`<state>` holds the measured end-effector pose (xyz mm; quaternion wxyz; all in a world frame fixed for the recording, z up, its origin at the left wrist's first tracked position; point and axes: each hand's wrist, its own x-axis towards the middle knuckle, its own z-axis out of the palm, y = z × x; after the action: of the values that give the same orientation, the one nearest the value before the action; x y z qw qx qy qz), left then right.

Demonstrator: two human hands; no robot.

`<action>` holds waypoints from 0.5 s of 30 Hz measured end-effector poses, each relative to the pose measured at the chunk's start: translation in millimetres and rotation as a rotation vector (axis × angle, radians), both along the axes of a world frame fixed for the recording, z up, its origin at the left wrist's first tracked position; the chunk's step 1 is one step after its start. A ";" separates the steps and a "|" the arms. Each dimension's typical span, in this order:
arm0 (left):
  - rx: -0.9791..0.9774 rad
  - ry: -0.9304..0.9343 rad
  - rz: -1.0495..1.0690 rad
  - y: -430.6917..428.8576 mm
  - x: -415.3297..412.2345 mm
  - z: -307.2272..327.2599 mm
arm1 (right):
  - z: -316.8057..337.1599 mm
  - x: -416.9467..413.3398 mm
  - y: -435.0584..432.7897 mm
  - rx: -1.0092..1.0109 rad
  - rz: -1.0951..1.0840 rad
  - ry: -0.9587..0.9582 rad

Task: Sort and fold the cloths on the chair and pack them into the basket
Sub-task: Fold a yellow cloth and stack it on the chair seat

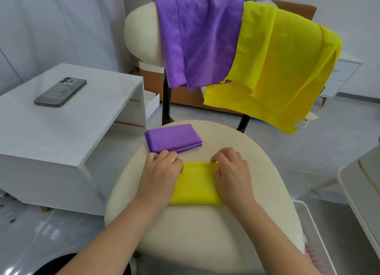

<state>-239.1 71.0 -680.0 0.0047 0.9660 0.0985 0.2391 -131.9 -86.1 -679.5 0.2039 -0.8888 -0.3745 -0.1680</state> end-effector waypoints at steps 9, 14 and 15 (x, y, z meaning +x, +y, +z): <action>-0.016 0.181 -0.215 13.6 -33.8 -5.4 | 9.2 -9.2 -33.1 -0.265 0.359 0.258; -0.041 0.055 -0.235 6.7 -21.4 -5.5 | 17.3 -16.4 -36.7 -0.282 0.288 0.394; -0.033 0.012 -0.227 4.5 -19.9 -2.8 | 19.2 -16.9 -35.4 -0.288 0.274 0.425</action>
<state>-259.0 75.5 -682.8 0.0471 0.9721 -0.0076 0.2297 -148.8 -121.5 -660.3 0.1704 -0.8650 -0.4600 0.1058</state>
